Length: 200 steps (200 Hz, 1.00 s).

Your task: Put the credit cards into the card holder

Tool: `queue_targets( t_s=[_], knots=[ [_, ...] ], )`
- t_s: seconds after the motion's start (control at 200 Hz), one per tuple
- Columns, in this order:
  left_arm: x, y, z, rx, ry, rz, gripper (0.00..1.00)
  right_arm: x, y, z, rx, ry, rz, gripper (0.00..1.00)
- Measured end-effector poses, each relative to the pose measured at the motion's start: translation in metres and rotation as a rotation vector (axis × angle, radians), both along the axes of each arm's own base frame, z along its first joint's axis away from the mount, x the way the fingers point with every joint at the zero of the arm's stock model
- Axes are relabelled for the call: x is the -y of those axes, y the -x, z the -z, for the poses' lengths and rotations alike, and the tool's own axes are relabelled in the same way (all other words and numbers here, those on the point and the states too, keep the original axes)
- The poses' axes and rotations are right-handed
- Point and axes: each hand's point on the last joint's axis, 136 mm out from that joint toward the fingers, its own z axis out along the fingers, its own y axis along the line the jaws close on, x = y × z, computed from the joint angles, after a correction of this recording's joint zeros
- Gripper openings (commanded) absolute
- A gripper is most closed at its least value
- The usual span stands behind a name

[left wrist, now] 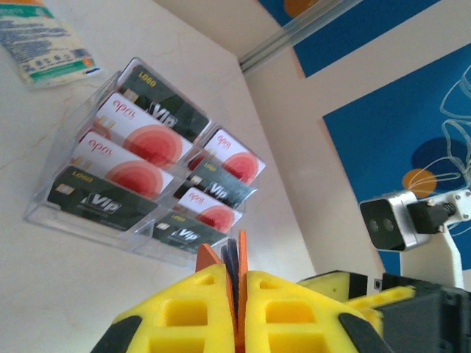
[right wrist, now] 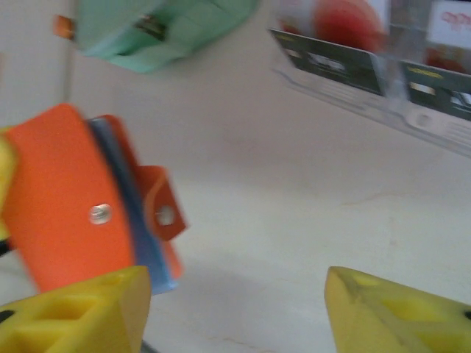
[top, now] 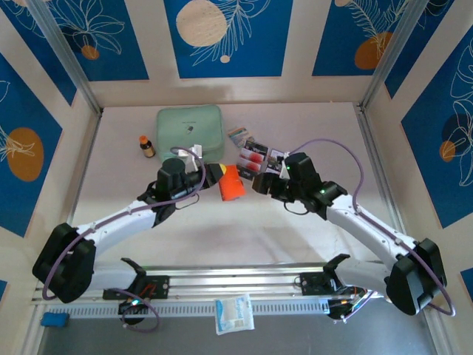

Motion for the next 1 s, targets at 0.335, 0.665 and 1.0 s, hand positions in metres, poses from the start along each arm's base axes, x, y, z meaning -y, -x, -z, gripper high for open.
queue_targets(
  t_s=[0.335,0.665,1.0],
  knots=[
    [-0.004,-0.008,-0.029,-0.018,0.223,-0.078,0.00,0.000,-0.004,-0.018,0.024,-0.196,0.052,0.66],
    [-0.010,-0.016,-0.049,-0.027,0.344,-0.134,0.00,0.008,-0.003,-0.009,-0.026,-0.392,0.136,0.65],
    [-0.010,-0.018,-0.051,-0.041,0.396,-0.141,0.00,-0.014,-0.013,-0.030,-0.021,-0.533,0.098,0.64]
  ],
)
